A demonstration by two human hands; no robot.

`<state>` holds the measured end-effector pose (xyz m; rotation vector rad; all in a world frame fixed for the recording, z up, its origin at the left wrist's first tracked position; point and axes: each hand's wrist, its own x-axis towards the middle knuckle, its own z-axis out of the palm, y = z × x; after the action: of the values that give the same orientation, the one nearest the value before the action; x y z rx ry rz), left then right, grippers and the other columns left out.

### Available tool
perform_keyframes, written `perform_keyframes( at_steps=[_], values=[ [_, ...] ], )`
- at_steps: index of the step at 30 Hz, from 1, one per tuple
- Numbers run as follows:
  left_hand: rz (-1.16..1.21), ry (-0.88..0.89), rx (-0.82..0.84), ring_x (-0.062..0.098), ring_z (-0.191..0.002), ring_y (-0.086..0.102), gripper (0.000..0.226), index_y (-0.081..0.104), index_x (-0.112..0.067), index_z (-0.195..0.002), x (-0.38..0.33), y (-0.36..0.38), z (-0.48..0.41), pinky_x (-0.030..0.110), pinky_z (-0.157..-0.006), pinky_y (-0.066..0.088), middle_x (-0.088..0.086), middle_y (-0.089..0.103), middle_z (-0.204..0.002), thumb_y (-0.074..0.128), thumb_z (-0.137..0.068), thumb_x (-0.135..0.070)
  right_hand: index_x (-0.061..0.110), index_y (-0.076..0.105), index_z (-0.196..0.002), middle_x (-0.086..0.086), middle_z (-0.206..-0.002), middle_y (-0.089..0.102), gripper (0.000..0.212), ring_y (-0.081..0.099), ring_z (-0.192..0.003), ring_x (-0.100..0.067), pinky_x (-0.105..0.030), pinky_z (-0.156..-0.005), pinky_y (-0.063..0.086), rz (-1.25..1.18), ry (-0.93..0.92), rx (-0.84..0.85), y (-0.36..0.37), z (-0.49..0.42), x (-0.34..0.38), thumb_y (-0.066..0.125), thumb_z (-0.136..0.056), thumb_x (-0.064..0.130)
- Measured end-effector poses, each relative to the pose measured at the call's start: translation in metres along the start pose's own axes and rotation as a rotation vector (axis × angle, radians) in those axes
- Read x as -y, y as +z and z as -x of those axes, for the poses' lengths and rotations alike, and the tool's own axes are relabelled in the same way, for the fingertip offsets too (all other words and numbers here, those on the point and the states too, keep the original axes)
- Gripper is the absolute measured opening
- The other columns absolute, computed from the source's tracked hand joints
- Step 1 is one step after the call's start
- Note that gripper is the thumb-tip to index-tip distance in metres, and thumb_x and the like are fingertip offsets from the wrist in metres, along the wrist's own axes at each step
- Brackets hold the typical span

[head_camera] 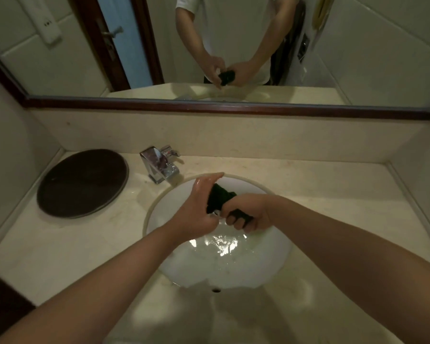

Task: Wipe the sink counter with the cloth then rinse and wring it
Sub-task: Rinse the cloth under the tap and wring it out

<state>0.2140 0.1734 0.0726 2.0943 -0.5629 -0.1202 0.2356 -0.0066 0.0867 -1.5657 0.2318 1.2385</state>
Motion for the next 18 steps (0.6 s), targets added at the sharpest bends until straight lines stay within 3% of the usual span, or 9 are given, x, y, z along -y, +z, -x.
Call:
perform_keyframes(
  at_steps=[3,5,7,11,14,16,18],
  values=[
    [-0.456,0.322,0.043,0.032,-0.134,0.039,0.083,0.026,-0.022,-0.146,0.002,-0.006,-0.004,0.032,-0.096,0.047,0.010,0.021,-0.152,0.071,-0.076,-0.013,0.017,0.052,-0.089,0.008,-0.053,0.041,0.003,0.032,-0.038,-0.003,-0.014,-0.035,0.018,-0.080,0.009,0.159,-0.004,0.010,0.003,0.050,-0.087,0.015],
    [-0.586,0.529,-0.025,0.038,-0.129,0.043,0.061,0.036,-0.015,-0.140,0.004,-0.004,-0.011,0.038,-0.100,0.046,0.022,0.033,-0.146,0.065,-0.087,-0.018,0.019,0.052,-0.078,0.010,-0.053,0.037,0.012,0.031,-0.038,-0.002,-0.015,-0.037,0.014,-0.079,0.013,0.258,-0.003,0.016,0.007,0.047,-0.088,0.017],
    [-0.607,0.661,-0.103,0.039,-0.118,0.051,0.042,0.043,-0.010,-0.133,0.000,-0.003,-0.021,0.045,-0.094,0.049,0.021,0.041,-0.138,0.056,-0.093,-0.015,0.022,0.047,-0.066,0.010,-0.052,0.035,0.025,0.029,-0.037,-0.002,-0.015,-0.036,0.013,-0.096,0.014,0.325,0.000,0.020,0.011,0.043,-0.091,0.018],
    [-0.642,0.774,-0.107,0.033,-0.091,0.062,0.035,0.048,-0.005,-0.127,-0.006,-0.007,-0.033,0.045,-0.068,0.055,0.016,0.054,-0.135,0.051,-0.092,-0.007,0.023,0.045,-0.066,0.010,-0.052,0.037,0.024,0.030,-0.036,-0.001,-0.013,-0.032,0.018,-0.011,0.025,0.319,-0.002,0.029,0.021,0.047,-0.089,0.019],
    [-0.710,0.804,-0.105,0.031,-0.085,0.068,0.034,0.054,-0.006,-0.123,-0.006,-0.009,-0.035,0.041,-0.063,0.057,0.013,0.066,-0.124,0.055,-0.089,-0.006,0.024,0.043,-0.066,0.009,-0.053,0.037,0.025,0.028,-0.036,-0.002,-0.013,-0.034,0.016,0.148,0.056,0.232,0.000,0.035,0.025,0.051,-0.089,0.020],
    [-0.759,0.808,-0.118,0.026,-0.073,0.068,0.027,0.066,-0.004,-0.109,-0.009,-0.009,-0.037,0.032,-0.057,0.055,0.011,0.073,-0.098,0.055,-0.084,-0.007,0.024,0.043,-0.066,0.008,-0.053,0.037,0.026,0.027,-0.037,-0.004,-0.014,-0.035,0.014,0.208,0.046,0.160,0.001,0.036,0.026,0.053,-0.089,0.019],
    [-0.790,0.757,-0.090,0.025,-0.054,0.061,0.019,0.069,-0.007,-0.085,-0.011,-0.009,-0.038,0.026,-0.045,0.043,0.006,0.066,-0.069,0.052,-0.077,-0.009,0.022,0.045,-0.067,0.006,-0.054,0.038,0.024,0.025,-0.039,-0.006,-0.014,-0.037,0.015,0.257,0.020,0.080,0.003,0.035,0.027,0.056,-0.088,0.018]
  ],
)
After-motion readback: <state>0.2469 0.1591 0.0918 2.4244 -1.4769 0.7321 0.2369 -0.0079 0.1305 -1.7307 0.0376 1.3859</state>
